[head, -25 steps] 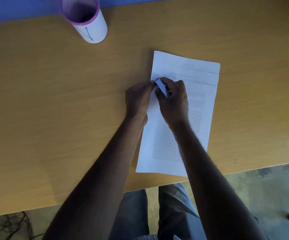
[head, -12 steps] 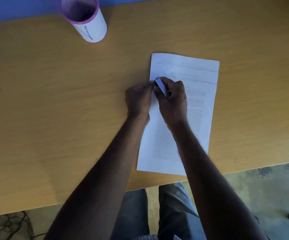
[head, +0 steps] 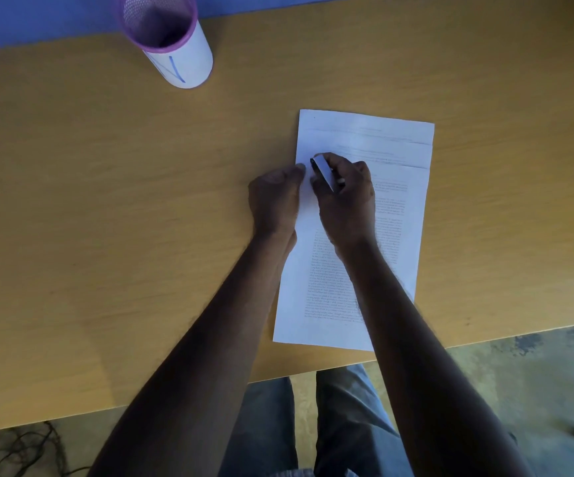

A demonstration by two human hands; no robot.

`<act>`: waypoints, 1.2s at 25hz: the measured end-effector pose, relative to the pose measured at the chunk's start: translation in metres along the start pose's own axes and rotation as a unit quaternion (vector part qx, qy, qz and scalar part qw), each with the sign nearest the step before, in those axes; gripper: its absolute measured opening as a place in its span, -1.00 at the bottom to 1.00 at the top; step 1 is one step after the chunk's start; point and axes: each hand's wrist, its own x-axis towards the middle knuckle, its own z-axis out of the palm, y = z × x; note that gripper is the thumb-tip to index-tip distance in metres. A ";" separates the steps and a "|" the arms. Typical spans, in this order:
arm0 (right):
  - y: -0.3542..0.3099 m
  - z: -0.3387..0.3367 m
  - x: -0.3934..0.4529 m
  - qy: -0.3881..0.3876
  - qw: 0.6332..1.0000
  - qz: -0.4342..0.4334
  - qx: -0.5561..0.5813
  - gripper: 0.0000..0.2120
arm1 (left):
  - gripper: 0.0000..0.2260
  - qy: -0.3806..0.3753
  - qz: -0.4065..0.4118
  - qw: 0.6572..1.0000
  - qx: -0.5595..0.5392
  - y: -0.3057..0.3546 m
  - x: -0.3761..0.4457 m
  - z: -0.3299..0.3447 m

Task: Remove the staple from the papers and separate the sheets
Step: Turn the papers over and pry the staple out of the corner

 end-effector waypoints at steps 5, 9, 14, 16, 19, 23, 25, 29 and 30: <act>0.005 -0.009 0.001 0.024 0.997 -0.022 -0.065 -0.68 | -0.82 0.015 0.014 0.998 0.052 -0.005 0.002 0.000; 0.005 -0.019 0.007 -0.006 1.000 -0.003 -0.026 -0.65 | -0.78 0.010 0.010 0.999 0.029 -0.005 0.002 -0.001; 0.005 -0.024 0.006 -0.014 1.000 0.000 -0.012 -0.72 | -0.79 0.013 0.016 0.999 0.033 -0.006 0.001 -0.001; 0.007 -0.027 0.005 0.004 1.000 -0.008 -0.025 -0.72 | -0.80 0.012 0.017 1.000 0.023 -0.006 0.001 -0.001; 0.011 -0.035 0.003 0.058 0.997 -0.028 -0.043 -0.74 | -0.83 0.023 0.012 1.000 0.012 -0.008 0.001 -0.001; 0.018 -0.051 0.007 0.104 0.990 -0.052 -0.080 -0.76 | -0.92 0.043 -0.007 0.999 -0.033 -0.008 0.000 -0.001; 0.021 -0.056 0.010 0.108 0.987 -0.058 -0.105 -0.76 | -0.83 0.048 -0.010 0.998 -0.036 -0.009 0.000 0.000; 0.026 -0.060 0.013 0.116 0.982 -0.072 -0.134 -0.78 | -0.75 0.039 0.008 0.999 -0.007 -0.013 -0.002 -0.001; 0.027 -0.061 0.014 0.114 0.983 -0.074 -0.125 -0.79 | -0.71 0.033 0.023 0.999 0.014 -0.012 -0.003 -0.002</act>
